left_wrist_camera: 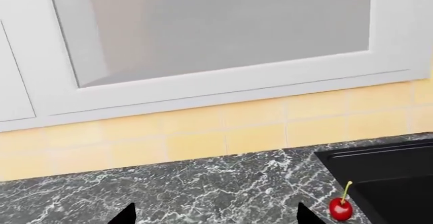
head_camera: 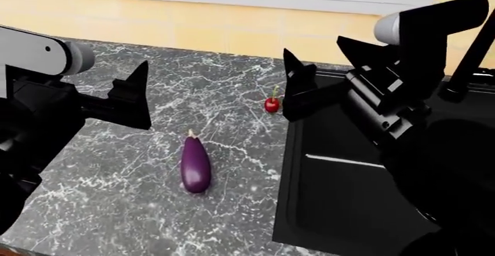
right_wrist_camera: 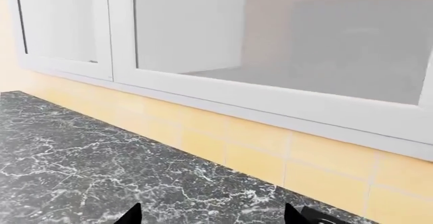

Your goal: Pick up the fruits and vegetables and place them in the sink. Turn on the sink faucet to wash them. Then turn the sink off and put them in the tray.

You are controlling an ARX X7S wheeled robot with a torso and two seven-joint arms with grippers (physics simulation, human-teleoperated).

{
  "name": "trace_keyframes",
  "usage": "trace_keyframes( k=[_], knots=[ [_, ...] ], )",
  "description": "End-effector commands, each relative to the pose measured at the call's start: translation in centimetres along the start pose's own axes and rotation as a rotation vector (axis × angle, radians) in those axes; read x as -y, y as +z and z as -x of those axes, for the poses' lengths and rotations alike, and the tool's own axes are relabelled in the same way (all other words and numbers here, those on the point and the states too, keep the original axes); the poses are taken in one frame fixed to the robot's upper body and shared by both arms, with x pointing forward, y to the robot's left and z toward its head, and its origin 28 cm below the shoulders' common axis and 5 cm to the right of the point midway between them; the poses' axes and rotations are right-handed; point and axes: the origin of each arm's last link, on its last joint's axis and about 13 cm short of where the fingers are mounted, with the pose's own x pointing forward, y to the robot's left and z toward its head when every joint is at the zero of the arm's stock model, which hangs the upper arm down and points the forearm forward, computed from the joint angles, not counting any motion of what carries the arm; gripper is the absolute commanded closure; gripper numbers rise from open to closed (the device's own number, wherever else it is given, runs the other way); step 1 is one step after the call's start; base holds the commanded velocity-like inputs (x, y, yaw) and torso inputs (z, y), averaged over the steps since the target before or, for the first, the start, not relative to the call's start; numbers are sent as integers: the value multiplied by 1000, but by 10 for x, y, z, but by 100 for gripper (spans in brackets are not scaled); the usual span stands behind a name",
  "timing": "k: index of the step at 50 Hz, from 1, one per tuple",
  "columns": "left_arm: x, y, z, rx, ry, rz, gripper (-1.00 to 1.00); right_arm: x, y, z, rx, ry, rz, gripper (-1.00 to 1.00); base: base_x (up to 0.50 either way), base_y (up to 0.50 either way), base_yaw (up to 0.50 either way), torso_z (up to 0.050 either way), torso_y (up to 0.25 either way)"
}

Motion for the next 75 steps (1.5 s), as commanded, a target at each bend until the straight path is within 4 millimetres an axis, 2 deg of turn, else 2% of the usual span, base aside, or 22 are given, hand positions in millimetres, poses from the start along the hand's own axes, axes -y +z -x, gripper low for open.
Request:
trace_keyframes(
  k=[1, 12, 17, 25, 34, 39, 47, 54, 75],
  knots=[
    [3, -1, 1, -12, -17, 0, -100, 3, 0, 0, -46, 19, 24, -100, 49, -22, 0, 0, 0],
    [8, -4, 7, -26, -36, -7, -100, 8, 0, -14, -108, 21, 47, -100, 216, 4, 0, 0, 1],
    [10, -6, 10, -27, -45, -16, -100, 10, 2, -28, -148, 2, 69, -100, 0, 0, 0, 0, 0],
    [11, -9, 11, -31, -52, -10, -100, 9, -11, -55, -213, -9, 58, -100, 0, 0, 0, 0, 0],
    [11, -10, 11, -31, -53, -7, -100, 9, -13, -58, -220, -15, 50, -100, 0, 0, 0, 0, 0],
    [12, -10, 12, -31, -51, -1, -100, 13, -13, -53, -228, 27, 49, -100, 0, 0, 0, 0, 0],
    [16, -8, 16, -41, -72, -26, -100, 16, -10, -67, -324, 125, 109, -100, 0, 0, 0, 0, 0],
    [17, -8, 14, -44, -79, -35, -100, 18, -13, -78, -374, 162, 86, -100, 0, 0, 0, 0, 0],
    [22, -4, 15, -44, -88, -54, -100, 18, -54, -106, -515, 115, 101, -100, 0, 0, 0, 0, 0]
  ],
)
